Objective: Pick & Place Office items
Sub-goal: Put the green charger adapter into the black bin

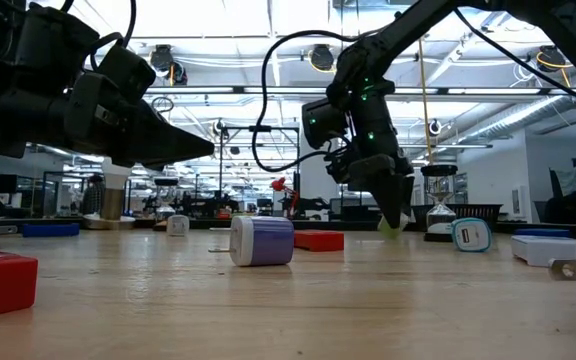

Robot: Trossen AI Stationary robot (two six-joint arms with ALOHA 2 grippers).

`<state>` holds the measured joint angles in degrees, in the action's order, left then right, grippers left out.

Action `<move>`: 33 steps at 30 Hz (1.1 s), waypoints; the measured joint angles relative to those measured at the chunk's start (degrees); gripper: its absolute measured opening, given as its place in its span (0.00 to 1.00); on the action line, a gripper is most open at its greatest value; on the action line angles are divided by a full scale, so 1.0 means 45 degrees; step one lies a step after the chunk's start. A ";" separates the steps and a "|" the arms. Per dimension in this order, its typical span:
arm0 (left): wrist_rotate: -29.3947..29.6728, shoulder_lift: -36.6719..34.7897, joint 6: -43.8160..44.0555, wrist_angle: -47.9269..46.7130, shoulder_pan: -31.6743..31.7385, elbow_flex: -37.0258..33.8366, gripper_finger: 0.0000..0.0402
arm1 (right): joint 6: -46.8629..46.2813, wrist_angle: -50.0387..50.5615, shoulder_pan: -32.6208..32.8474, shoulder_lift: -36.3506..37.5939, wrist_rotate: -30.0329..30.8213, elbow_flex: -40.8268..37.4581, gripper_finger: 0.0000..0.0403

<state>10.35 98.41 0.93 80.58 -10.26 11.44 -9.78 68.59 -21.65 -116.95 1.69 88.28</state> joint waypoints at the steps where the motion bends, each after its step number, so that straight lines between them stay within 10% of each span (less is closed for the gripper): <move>1: 0.0000 0.0000 0.0000 0.0004 0.0000 0.0000 0.06 | 0.0004 0.0003 0.0000 0.0000 0.0000 0.0072 0.76; 15: -0.0002 0.0000 0.0077 -0.0095 -0.0004 -0.0005 0.06 | -0.0167 0.1046 0.0082 0.0175 0.0295 0.1672 0.68; 21: -0.0413 0.0000 0.0151 -0.0166 -0.0014 -0.0005 0.06 | -0.0723 0.0433 0.0434 0.0938 0.0341 0.0509 0.60; 33: -0.0411 0.0000 0.0204 -0.0156 -0.0009 -0.0005 0.06 | -0.0842 -0.2748 0.0583 0.1714 0.0263 -0.2863 0.72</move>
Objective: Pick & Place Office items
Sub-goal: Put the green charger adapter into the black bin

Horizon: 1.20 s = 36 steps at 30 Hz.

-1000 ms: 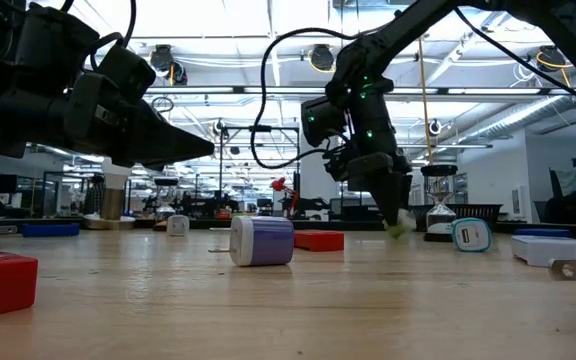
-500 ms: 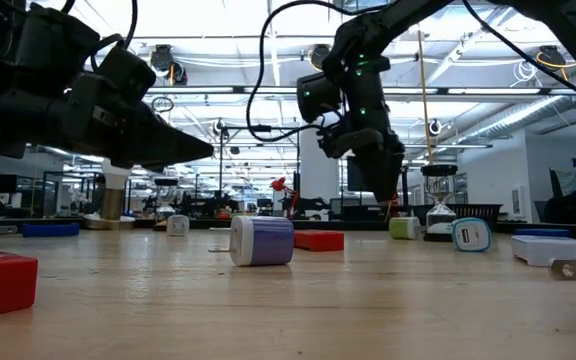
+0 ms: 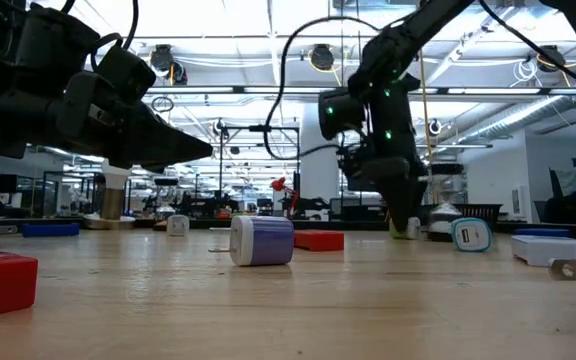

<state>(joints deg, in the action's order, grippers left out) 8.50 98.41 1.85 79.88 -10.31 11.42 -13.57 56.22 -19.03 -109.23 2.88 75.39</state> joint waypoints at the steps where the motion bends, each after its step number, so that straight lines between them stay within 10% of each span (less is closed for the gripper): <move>1: 0.0010 0.0000 0.0000 -0.0001 0.0000 0.0000 0.06 | 0.0093 -0.0166 0.0000 -0.0004 0.0004 -0.0124 0.71; 11: 0.0109 0.0000 -0.0010 0.0010 0.0000 0.0000 0.06 | 0.0622 -0.1185 0.0000 0.0025 0.0009 -0.0252 0.30; 36: 0.0276 0.0000 0.0301 -0.0068 0.0146 0.0010 0.06 | 0.4134 -0.6908 0.3025 -0.1312 -0.0084 0.0880 0.35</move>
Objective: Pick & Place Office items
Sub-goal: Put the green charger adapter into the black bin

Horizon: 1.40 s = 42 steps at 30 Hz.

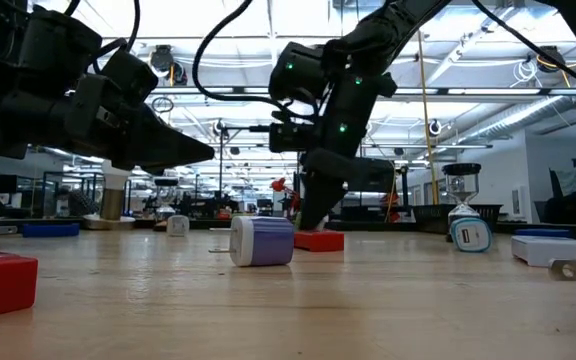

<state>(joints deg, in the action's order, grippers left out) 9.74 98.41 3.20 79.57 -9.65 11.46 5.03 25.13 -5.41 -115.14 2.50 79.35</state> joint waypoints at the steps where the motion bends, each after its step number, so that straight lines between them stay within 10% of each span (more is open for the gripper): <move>1: 0.0062 0.0000 0.0008 0.0000 0.0000 0.0000 0.06 | -0.0013 -0.0085 0.0049 -0.0009 0.0172 -0.0001 0.35; 20: 0.0158 0.0000 0.0314 -0.0433 -0.0005 0.0000 0.06 | -0.0762 -0.0082 0.0525 0.2147 0.2414 -0.0948 0.72; 31: 0.0155 0.0000 0.0267 -0.0419 -0.0024 0.0057 0.06 | -0.1222 -0.8001 0.0059 0.3915 0.0319 -0.6781 0.65; 42: 0.0149 0.0000 0.0112 -0.0704 -0.0015 0.0262 0.06 | -0.1439 -0.9329 -0.0402 0.2973 -0.0300 -0.7169 0.49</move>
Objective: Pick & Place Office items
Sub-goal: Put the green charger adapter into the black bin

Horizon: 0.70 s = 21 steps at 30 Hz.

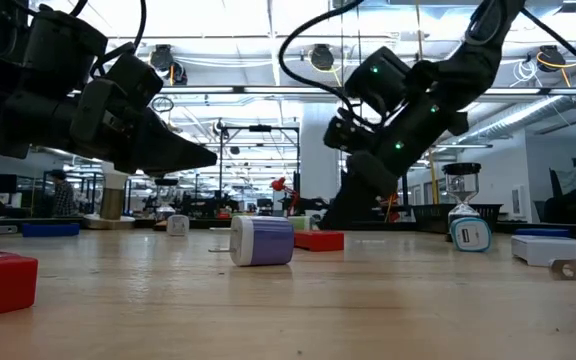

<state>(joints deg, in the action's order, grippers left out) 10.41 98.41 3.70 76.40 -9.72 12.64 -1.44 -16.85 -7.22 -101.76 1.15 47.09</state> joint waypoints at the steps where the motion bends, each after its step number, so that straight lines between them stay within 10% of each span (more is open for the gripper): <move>1: -0.0005 0.0000 0.0000 0.0005 -0.0001 0.0000 0.06 | 0.0003 -0.0076 0.0014 -0.0077 0.0010 0.0004 0.47; 11: -0.0005 0.0000 -0.0008 0.0000 -0.0034 0.0000 0.06 | -0.0192 -0.0412 0.0005 -0.0086 0.0005 0.0005 0.29; 21: -0.0005 0.0000 0.0005 -0.0019 -0.0034 0.0000 0.06 | -0.0574 -0.0400 0.0049 0.0028 0.0751 0.0005 0.32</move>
<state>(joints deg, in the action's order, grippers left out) 10.39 98.41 3.73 76.31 -9.87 12.64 -4.03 -18.64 -7.01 -101.64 4.53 47.11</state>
